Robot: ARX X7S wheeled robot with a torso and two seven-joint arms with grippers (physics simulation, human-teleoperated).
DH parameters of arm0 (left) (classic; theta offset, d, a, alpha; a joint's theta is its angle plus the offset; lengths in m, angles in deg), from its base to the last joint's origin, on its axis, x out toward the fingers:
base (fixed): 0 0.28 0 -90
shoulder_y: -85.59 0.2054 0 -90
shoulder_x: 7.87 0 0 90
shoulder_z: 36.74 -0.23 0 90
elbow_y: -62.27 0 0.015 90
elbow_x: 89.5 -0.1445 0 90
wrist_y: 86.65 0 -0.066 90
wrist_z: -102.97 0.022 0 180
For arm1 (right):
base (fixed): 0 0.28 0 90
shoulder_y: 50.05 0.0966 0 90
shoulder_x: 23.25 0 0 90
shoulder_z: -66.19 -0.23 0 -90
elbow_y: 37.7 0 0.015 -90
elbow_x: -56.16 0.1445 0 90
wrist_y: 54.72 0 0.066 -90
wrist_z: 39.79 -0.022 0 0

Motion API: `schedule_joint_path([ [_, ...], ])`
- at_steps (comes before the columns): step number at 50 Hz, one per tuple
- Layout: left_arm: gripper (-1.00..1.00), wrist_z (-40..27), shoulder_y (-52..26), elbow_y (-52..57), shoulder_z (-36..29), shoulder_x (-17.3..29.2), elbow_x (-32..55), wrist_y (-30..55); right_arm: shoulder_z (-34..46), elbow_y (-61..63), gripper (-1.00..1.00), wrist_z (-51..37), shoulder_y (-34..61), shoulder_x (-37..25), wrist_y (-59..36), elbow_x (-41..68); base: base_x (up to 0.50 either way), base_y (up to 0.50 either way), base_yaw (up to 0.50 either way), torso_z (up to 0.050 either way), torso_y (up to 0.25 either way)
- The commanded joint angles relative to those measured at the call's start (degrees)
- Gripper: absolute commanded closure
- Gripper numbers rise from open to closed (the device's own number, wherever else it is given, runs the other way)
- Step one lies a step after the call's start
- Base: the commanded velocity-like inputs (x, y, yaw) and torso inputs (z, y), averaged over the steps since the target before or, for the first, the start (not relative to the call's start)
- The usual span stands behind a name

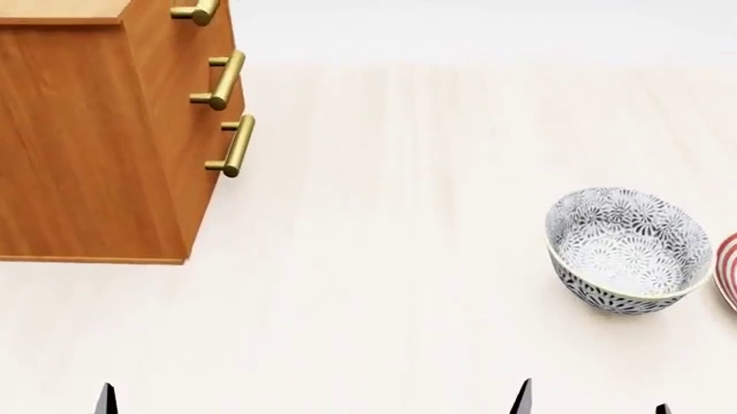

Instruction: Put the bowl on top of the cabinet.

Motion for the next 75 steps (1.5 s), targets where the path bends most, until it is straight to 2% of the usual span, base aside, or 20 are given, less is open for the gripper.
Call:
schedule_joint_path([
  [1,-1.00,-0.41,-0.02,-0.01,-0.21,0.29,0.28,0.13,0.51,-0.08,-1.00,-0.42,-0.25,-0.19,0.75,-0.99,0.00,0.00,0.00,0.000,0.000],
  [8,-1.00,0.42,0.78,-1.12,-0.57,1.15,-0.14,-3.77,0.82,-0.19,-1.00,-0.55,-0.14,-0.40,0.78,-1.00,0.00,0.00,0.00,0.010,0.000],
  [47,-1.00,-0.57,0.23,-1.33,-1.11,2.02,1.46,-3.05,1.87,-0.30,-1.00,-1.64,-0.21,-1.46,1.32,-1.14,0.00,0.00,0.00,0.050,0.000],
  [50,-1.00,-1.83,-0.40,-0.95,-0.73,1.49,1.74,-0.73,1.98,-0.24,-1.00,-1.69,-0.21,-1.61,1.16,-1.06,0.00,0.00,0.00,0.047,0.000],
  [75,-1.00,-2.13,-0.72,-1.39,-2.01,2.63,1.93,-1.66,2.70,-0.35,-1.00,-1.83,-0.42,-2.23,2.37,-0.77,0.22,0.00,0.00,0.001,0.000],
])
